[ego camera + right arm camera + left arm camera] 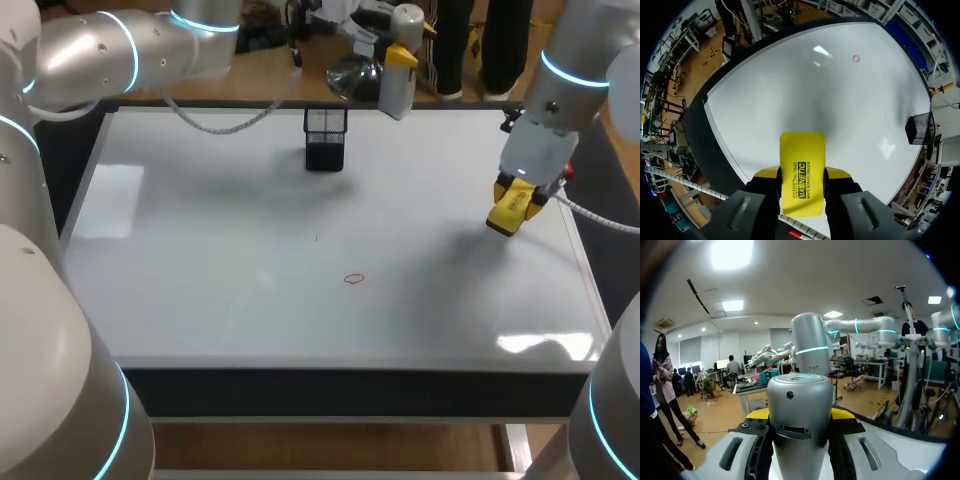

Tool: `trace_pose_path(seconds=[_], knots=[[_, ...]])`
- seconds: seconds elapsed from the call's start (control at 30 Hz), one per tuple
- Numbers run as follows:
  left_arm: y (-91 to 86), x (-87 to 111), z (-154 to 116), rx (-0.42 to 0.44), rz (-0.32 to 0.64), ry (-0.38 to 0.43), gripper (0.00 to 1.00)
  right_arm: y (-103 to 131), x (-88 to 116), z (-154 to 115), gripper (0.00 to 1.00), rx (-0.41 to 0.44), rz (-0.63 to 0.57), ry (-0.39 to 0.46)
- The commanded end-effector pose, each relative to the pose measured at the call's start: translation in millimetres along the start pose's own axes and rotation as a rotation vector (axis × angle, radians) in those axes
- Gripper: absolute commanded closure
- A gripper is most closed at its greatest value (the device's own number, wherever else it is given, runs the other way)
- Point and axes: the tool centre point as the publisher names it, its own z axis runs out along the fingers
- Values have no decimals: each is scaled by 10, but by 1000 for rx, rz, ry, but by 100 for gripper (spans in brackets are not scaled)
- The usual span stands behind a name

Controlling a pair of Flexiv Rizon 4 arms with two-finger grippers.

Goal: Pick up the inspection probe, press it on each red-marked spot on the whiteboard one by one, put down the probe, pick up the eraser, and wipe off all the red marks.

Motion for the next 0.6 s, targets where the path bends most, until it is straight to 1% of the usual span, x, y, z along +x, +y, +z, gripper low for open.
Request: trace_pose_path(seconds=[0.03, 0.13, 0.23, 0.43, 0.6], knots=[[-79, 403, 148, -15, 7, -107, 100, -3, 0, -5, 100, 3, -2, 3], [-105, 556, 235, -9, 18, -94, 100, -3, 0, -5, 100, 3, -2, 3], [-89, 691, 325, 0, 24, -80, 100, -3, 0, -5, 100, 3, -2, 3], [24, 989, 471, 17, 8, -20, 100, -3, 0, -5, 100, 3, -2, 3], [97, 1256, 516, 27, 15, -25, 100, -3, 0, -5, 100, 3, -2, 3]])
